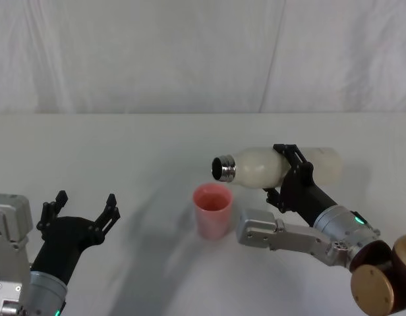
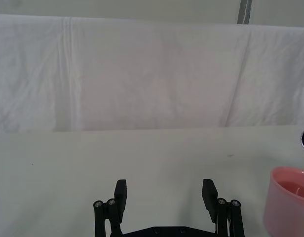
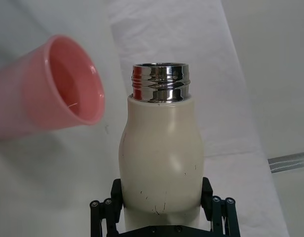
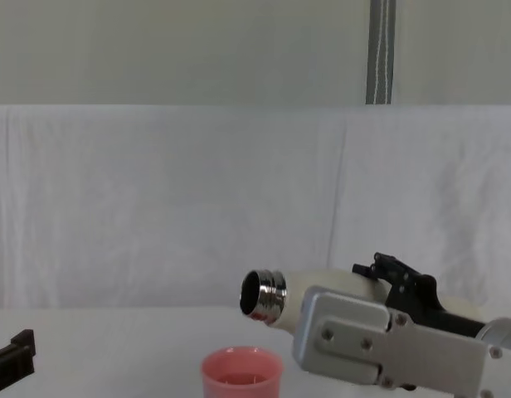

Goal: Grasp the thermos with one hand and pour water into the cup lid.

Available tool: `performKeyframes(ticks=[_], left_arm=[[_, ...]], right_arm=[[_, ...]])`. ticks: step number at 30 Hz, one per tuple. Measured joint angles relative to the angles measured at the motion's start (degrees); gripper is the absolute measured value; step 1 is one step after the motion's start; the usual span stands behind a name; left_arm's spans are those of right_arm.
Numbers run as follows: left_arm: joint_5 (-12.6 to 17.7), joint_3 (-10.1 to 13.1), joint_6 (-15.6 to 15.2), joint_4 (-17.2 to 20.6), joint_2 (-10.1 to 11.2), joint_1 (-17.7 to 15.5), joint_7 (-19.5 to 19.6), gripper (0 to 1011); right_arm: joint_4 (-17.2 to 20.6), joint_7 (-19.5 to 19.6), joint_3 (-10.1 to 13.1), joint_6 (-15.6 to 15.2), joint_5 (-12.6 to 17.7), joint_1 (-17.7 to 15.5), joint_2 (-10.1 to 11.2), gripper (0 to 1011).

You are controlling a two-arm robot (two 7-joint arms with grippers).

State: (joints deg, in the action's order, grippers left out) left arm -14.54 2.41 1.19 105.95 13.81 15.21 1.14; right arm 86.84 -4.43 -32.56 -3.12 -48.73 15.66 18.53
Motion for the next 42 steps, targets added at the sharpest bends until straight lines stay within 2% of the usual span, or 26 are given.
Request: performKeyframes(ticks=[24,42], left_arm=[[0.0,0.0,0.0,0.0,0.0,0.0,0.0,1001],[0.0,0.0,0.0,0.0,0.0,0.0,0.0,1001]], right_arm=[[0.6,2.0,-1.3,-1.8,-5.6,-0.9,0.8,950],[0.7,1.8,-2.4,-2.1,-8.7,0.1,1.8,950]])
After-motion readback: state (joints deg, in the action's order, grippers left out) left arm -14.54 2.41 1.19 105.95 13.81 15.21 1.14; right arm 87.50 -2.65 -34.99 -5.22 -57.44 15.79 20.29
